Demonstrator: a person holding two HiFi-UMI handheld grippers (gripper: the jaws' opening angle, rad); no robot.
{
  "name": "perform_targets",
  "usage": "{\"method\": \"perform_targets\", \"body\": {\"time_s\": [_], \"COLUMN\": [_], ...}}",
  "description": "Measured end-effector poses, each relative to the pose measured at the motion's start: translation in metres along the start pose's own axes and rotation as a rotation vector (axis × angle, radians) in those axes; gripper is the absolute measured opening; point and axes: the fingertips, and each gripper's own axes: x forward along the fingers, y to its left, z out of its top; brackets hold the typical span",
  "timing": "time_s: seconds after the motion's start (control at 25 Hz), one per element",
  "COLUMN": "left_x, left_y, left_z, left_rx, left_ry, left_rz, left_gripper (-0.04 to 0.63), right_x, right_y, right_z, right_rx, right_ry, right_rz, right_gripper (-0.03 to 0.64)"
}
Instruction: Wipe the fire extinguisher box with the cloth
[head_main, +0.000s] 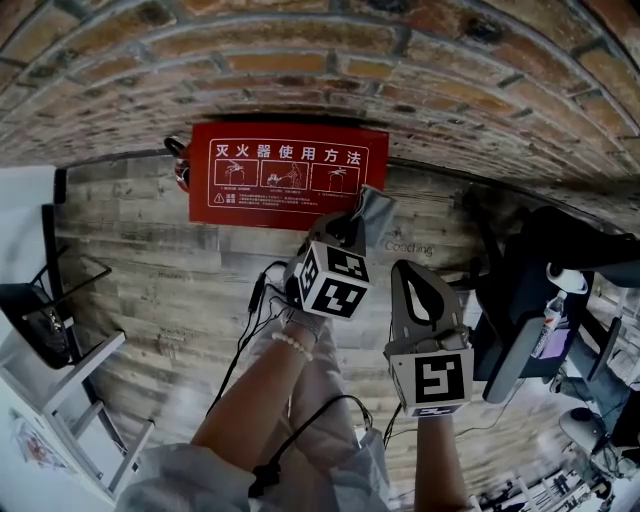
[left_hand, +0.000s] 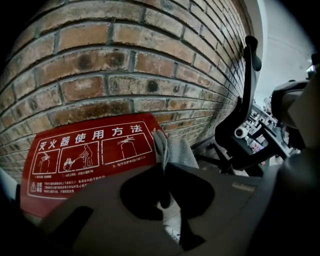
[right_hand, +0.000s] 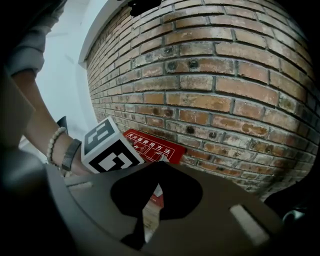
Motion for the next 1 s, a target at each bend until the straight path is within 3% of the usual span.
{"method": "perform_targets", "body": {"time_s": [1.0], "left_x": [-0.022], "left_y": [0.043], "left_z": [-0.014], "left_rx": [0.014], "left_ry": [-0.012], "left_rz": [0.045], "left_gripper": [0.012], "right_x": [0.013], "right_y": [0.033], "right_z": [0.015], "right_rx": [-0.047], "right_ry": [-0.004], "right_rz": [0.033], "right_gripper": [0.011]}}
